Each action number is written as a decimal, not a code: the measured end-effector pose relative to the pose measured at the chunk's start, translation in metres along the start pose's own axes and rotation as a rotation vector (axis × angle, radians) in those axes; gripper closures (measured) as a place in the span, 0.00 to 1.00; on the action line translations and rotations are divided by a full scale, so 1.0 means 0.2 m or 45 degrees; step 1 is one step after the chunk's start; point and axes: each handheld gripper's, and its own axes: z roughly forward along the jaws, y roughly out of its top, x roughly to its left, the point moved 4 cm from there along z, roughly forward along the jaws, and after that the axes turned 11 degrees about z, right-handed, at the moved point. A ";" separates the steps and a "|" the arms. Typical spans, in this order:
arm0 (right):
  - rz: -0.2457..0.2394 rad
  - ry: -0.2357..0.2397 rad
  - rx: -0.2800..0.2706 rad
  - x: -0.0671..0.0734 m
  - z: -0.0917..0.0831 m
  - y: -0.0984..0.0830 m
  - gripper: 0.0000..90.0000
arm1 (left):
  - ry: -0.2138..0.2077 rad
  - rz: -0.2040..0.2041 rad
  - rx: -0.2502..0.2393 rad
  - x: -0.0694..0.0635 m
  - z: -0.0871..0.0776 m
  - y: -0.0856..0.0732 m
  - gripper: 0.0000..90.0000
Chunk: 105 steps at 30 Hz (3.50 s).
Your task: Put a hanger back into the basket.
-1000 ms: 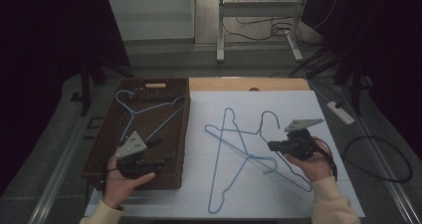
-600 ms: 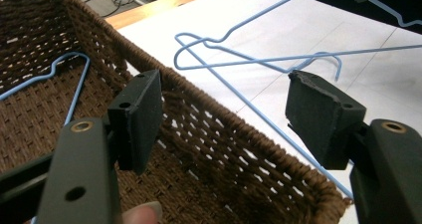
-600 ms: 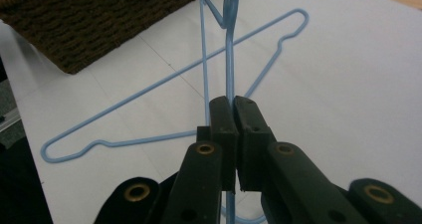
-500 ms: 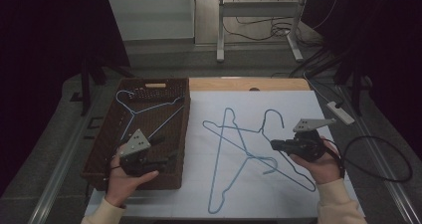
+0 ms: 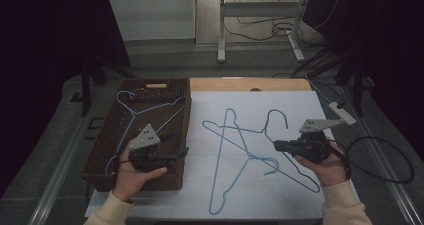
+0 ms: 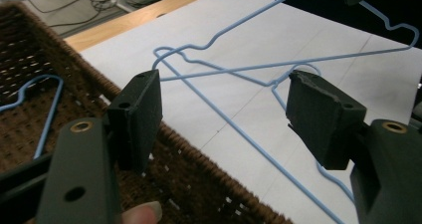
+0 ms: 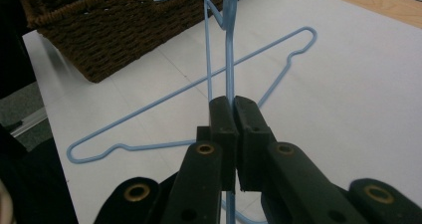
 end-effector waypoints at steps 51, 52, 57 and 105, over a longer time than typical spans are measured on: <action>-0.091 0.143 0.027 0.08 -0.05 0.01 0.98 | -0.309 0.447 0.368 -0.09 0.69 0.33 0.64; -0.092 0.146 0.027 0.07 -0.05 0.01 0.98 | -0.307 0.461 0.376 -0.10 0.69 0.33 0.71; -0.094 0.141 0.024 0.06 -0.06 0.01 0.98 | -0.310 0.512 0.387 -0.11 0.69 0.33 0.82; -0.034 -0.207 -0.315 -0.11 -0.07 -0.01 0.43 | -0.162 0.129 0.100 0.03 0.29 0.36 0.97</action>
